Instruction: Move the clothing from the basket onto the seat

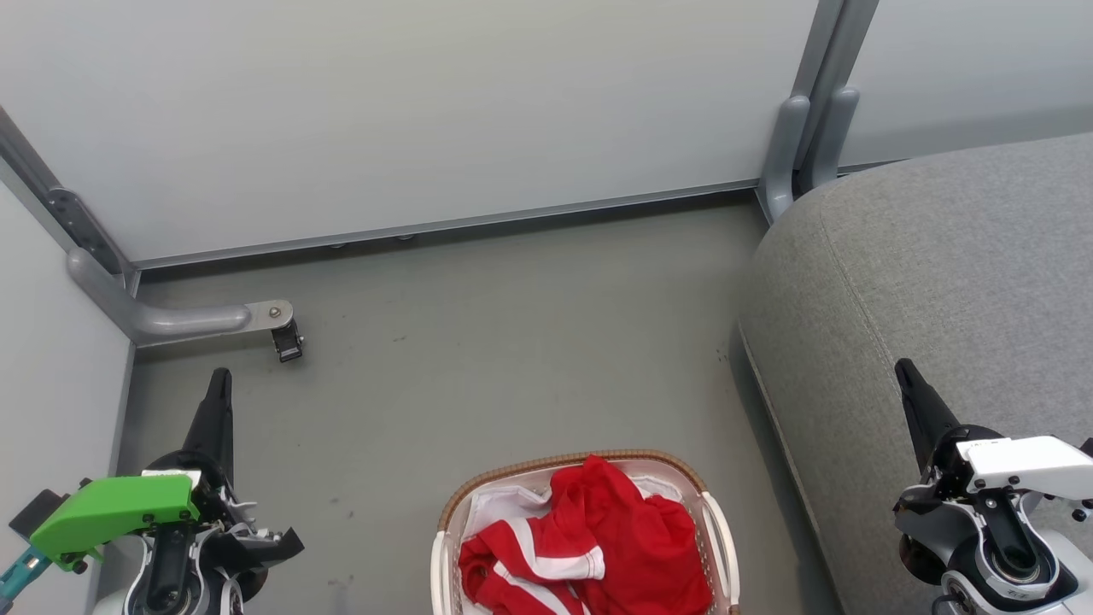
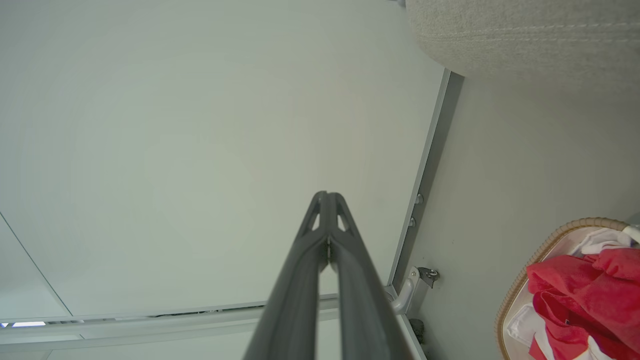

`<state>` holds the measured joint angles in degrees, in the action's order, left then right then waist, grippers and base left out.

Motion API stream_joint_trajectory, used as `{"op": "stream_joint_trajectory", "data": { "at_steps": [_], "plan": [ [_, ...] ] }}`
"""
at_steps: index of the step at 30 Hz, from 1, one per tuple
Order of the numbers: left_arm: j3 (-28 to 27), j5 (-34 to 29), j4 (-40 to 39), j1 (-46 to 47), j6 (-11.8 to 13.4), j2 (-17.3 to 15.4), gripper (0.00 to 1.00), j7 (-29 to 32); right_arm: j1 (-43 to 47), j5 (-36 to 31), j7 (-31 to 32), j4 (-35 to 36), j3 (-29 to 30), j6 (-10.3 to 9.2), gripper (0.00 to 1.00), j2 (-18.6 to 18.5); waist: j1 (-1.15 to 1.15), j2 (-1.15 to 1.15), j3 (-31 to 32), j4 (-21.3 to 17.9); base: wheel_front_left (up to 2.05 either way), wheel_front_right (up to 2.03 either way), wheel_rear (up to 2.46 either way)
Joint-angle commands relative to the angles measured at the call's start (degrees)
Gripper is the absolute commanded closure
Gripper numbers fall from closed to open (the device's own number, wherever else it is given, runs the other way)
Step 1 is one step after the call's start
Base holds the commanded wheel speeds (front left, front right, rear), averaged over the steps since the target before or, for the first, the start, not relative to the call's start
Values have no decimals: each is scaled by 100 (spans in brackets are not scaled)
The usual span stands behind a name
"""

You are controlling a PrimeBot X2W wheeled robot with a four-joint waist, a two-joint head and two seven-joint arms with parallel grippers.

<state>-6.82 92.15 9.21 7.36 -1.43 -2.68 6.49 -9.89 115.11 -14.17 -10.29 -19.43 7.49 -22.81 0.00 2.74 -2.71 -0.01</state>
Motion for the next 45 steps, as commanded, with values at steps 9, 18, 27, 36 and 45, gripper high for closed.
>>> {"op": "stream_joint_trajectory", "data": {
  "at_steps": [9,18,27,36,45],
  "plan": [
    [0,13,-26,24,6,-39,100,16,-12,56,-35,19,-19,0,100,-48,0,0,0,0,0,0,0],
    [0,13,-27,24,6,-39,100,16,-14,50,-44,23,-26,0,100,-55,0,0,0,0,0,0,0],
    [1,13,-26,24,6,-39,100,17,-15,59,-45,26,-32,0,100,-59,0,0,0,0,0,0,0],
    [1,13,-27,24,6,-39,100,17,-16,67,-52,29,-38,0,100,-63,0,0,0,0,0,0,0],
    [2,-2,-2,-1,-1,0,0,-2,-3,37,-33,16,-31,0,0,-26,0,0,-1,0,0,0,0]
  ]
}}
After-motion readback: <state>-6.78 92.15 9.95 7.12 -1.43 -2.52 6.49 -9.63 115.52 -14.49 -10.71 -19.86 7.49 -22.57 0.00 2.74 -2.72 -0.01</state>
